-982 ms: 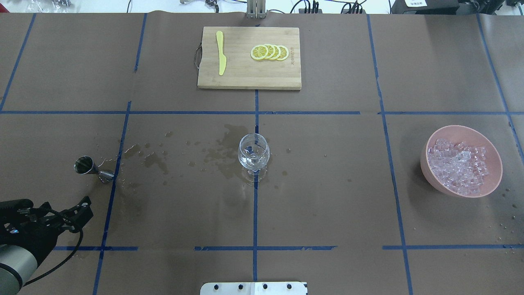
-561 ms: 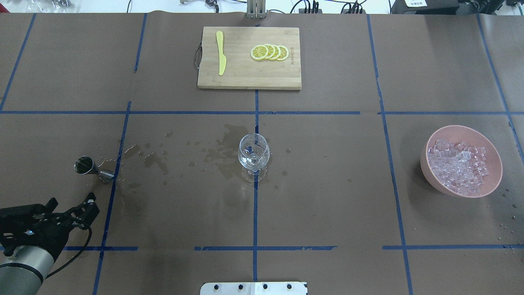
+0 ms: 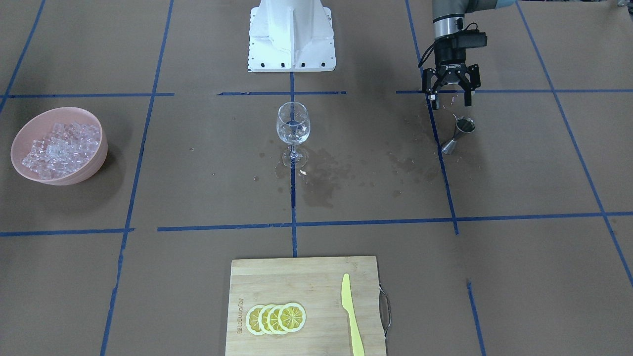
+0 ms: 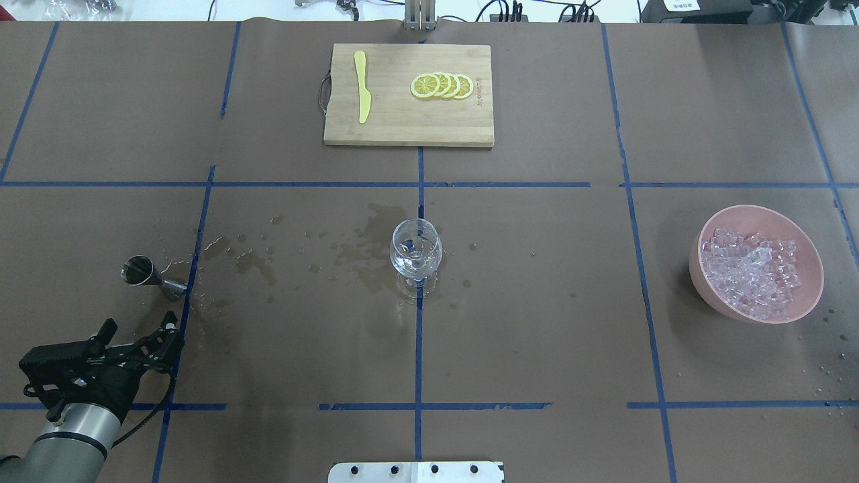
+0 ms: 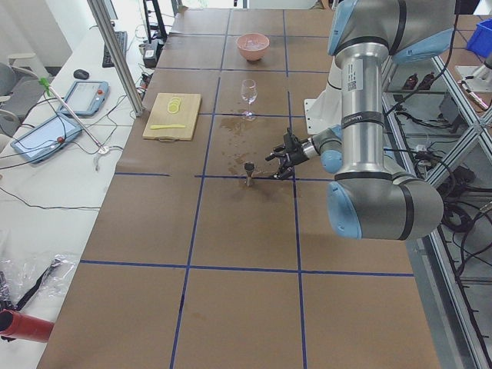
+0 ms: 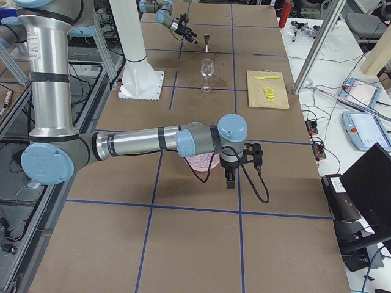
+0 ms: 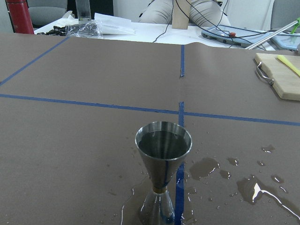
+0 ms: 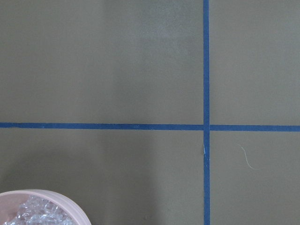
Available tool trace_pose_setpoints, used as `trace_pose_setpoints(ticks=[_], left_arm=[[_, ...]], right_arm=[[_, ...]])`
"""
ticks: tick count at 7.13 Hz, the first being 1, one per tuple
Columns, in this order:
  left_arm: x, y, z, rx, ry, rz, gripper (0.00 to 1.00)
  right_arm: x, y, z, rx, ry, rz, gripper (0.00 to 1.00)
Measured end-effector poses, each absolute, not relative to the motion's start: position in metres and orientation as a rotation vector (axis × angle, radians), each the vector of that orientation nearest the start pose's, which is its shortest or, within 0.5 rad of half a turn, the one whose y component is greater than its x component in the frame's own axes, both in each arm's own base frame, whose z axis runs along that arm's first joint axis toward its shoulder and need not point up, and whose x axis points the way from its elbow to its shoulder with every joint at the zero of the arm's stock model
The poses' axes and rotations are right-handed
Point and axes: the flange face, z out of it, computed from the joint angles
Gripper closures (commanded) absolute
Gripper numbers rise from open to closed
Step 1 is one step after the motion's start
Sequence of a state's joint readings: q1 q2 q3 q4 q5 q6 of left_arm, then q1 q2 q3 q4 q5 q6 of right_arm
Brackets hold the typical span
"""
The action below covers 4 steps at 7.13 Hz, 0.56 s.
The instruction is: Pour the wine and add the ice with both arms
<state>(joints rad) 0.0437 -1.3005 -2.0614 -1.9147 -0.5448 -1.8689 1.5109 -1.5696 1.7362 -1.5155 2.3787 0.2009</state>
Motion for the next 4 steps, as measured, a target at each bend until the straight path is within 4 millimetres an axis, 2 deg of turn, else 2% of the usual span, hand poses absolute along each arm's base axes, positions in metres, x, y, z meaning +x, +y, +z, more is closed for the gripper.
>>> trace_pose_setpoints(ticks=[2, 4], left_arm=[[0.398, -0.203, 0.487, 0.942, 0.664, -0.515, 0.00], [0.408, -0.206, 0.488, 0.976, 0.664, -0.525, 0.00]], right_arm=[[0.031, -0.501, 0.565, 0.105, -0.832, 0.042, 0.00], [0.031, -0.500, 0.564, 0.106, -0.836, 0.042, 0.00]])
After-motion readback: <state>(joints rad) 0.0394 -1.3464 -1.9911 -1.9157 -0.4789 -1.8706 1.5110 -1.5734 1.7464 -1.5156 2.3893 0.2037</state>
